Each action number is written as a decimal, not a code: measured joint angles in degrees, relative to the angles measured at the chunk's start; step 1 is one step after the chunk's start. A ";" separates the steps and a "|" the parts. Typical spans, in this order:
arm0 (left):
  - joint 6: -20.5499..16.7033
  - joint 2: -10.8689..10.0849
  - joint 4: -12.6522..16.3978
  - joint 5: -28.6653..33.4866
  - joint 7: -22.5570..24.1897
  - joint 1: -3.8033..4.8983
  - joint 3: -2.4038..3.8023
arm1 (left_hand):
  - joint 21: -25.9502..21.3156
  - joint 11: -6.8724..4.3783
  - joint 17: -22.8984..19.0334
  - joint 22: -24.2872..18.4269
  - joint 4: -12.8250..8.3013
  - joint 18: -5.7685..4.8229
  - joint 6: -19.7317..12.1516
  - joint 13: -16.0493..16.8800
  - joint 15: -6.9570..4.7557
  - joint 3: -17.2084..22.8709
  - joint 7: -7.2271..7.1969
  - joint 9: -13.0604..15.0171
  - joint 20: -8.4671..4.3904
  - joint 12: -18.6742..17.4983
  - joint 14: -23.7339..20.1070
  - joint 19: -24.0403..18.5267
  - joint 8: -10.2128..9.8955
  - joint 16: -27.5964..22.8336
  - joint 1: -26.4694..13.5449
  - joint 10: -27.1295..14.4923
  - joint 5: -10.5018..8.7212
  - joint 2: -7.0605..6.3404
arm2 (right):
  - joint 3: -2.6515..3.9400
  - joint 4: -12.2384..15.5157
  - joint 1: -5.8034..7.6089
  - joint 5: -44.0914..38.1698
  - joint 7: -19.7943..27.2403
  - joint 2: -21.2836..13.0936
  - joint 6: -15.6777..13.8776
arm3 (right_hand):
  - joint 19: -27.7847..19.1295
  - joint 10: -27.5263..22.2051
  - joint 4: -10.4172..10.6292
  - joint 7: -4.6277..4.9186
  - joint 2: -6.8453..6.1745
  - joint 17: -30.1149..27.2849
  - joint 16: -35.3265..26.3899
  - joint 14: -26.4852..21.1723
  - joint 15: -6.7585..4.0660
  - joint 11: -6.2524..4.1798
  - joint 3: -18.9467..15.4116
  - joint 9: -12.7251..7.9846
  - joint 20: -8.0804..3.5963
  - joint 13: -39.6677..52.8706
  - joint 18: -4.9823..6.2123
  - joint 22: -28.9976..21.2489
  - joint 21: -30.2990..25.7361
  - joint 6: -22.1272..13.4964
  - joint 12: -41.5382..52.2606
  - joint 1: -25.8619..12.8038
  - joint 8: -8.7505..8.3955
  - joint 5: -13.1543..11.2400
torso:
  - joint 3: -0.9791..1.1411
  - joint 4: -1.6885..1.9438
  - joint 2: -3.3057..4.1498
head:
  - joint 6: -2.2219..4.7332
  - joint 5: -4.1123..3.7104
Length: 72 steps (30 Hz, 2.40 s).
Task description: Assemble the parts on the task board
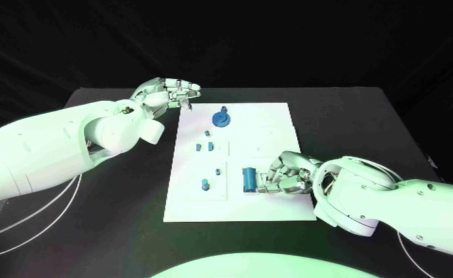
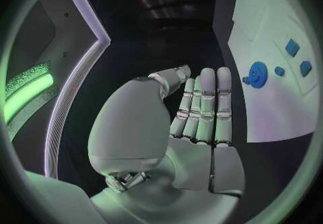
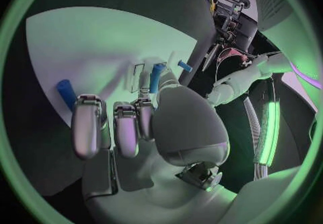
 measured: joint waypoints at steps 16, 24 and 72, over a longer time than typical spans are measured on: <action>0.79 -0.13 0.57 0.29 1.94 0.00 -0.04 | -6.08 -0.03 0.47 -4.44 5.42 -0.01 -1.64 0.05 0.22 -5.74 -0.41 0.11 0.64 1.81 -0.22 1.69 1.48 0.28 -4.18 -1.25 -0.23 -1.01 | 0.03 1.06 2.90 -2.52 5.62 -11.61 -4.99 | 0.01 0.19 -0.95 2.40 -5.46 0.00 -0.32 0.00 1.22 1.82 0.95 -0.62 1.04 0.01 0.03 0.05 -3.32 -3.90 -3.34 6.74 -3.85 -0.91 | 0.01 -0.10 -0.03 | 0.49 -1.72; 0.84 0.08 0.57 0.66 2.63 -0.02 -0.08 | -9.90 -0.23 0.75 -7.39 10.88 -0.01 -2.25 0.50 0.22 -12.68 -0.61 0.30 0.72 3.42 -0.22 4.22 2.31 0.67 -5.79 -2.29 -0.51 -1.41 | -0.20 -0.38 2.15 -7.30 4.49 -13.92 -4.02 | 0.21 0.18 0.25 2.28 -4.97 0.00 -0.32 0.00 1.22 1.83 0.84 0.15 1.24 0.01 0.03 0.04 -3.32 -2.73 -3.82 5.62 -4.40 -2.26 | 0.08 -0.24 -0.03 | 0.91 -2.50; 0.85 -0.13 0.49 1.17 2.21 -0.03 -0.13 | -12.26 -0.10 0.78 -9.27 14.94 -0.01 -2.66 0.66 0.21 -17.95 -0.61 0.28 0.51 4.61 -0.21 6.05 3.14 0.88 -0.98 -2.97 -0.51 1.12 | 0.22 -1.53 -1.80 -21.69 -0.99 -6.47 4.61 | 0.08 0.29 -1.16 1.62 -10.94 0.02 -0.32 0.02 1.24 1.31 13.45 2.55 1.11 -2.13 0.03 0.01 -1.75 1.07 -5.33 11.72 -8.86 -4.93 | -0.01 -0.13 -0.04 | -0.22 -2.14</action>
